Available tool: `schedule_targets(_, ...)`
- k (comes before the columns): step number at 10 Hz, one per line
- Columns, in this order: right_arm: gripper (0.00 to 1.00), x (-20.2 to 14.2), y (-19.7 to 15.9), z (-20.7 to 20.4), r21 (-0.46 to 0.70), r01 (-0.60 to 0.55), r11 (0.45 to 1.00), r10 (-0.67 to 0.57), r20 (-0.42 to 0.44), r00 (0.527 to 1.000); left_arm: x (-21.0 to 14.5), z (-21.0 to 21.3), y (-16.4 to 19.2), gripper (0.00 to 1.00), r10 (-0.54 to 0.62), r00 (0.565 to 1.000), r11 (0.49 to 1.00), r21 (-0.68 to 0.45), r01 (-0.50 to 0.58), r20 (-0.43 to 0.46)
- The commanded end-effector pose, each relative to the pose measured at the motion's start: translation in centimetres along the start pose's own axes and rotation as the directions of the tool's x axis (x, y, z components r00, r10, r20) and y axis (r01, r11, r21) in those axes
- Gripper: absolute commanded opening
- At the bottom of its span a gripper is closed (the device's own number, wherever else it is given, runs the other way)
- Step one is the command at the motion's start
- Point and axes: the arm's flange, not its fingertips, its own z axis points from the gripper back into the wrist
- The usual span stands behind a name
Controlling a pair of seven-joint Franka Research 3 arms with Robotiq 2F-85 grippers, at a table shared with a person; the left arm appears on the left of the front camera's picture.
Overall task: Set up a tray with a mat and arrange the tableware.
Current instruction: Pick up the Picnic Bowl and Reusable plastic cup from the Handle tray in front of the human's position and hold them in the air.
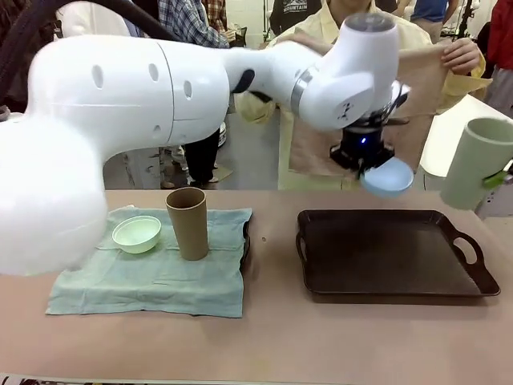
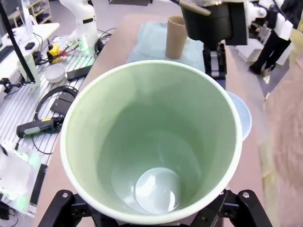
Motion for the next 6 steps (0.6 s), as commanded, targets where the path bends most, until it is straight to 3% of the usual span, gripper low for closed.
schedule_targets(1,0.0,2.5,1.9,0.3,-0.016,-0.011,1.0,0.01,-0.017,1.0,0.7,2.8,-2.9,0.0,-0.013,0.993,0.998,0.056,0.006,0.116)
schedule_targets(3,0.0,5.3,3.5,1.6,-0.048,-0.042,0.998,0.041,-0.03,0.999,0.7,6.0,-3.8,0.0,-0.024,0.979,0.997,0.081,0.008,0.202)
schedule_targets(4,0.0,5.0,2.7,2.2,-0.062,-0.029,0.998,0.026,-0.054,0.998,0.9,5.7,-2.5,0.0,0.001,0.98,0.994,0.104,-0.022,0.2)
schedule_targets(5,0.0,4.9,2.5,2.3,-0.044,-0.057,0.997,0.057,-0.018,0.998,0.2,5.8,-3.2,0.0,-0.046,0.986,0.999,0.02,0.044,0.159)
schedule_targets(6,0.0,4.9,2.5,2.3,-0.044,-0.057,0.997,0.057,-0.018,0.998,0.2,5.8,-3.2,0.0,-0.046,0.986,0.999,0.02,0.044,0.159)
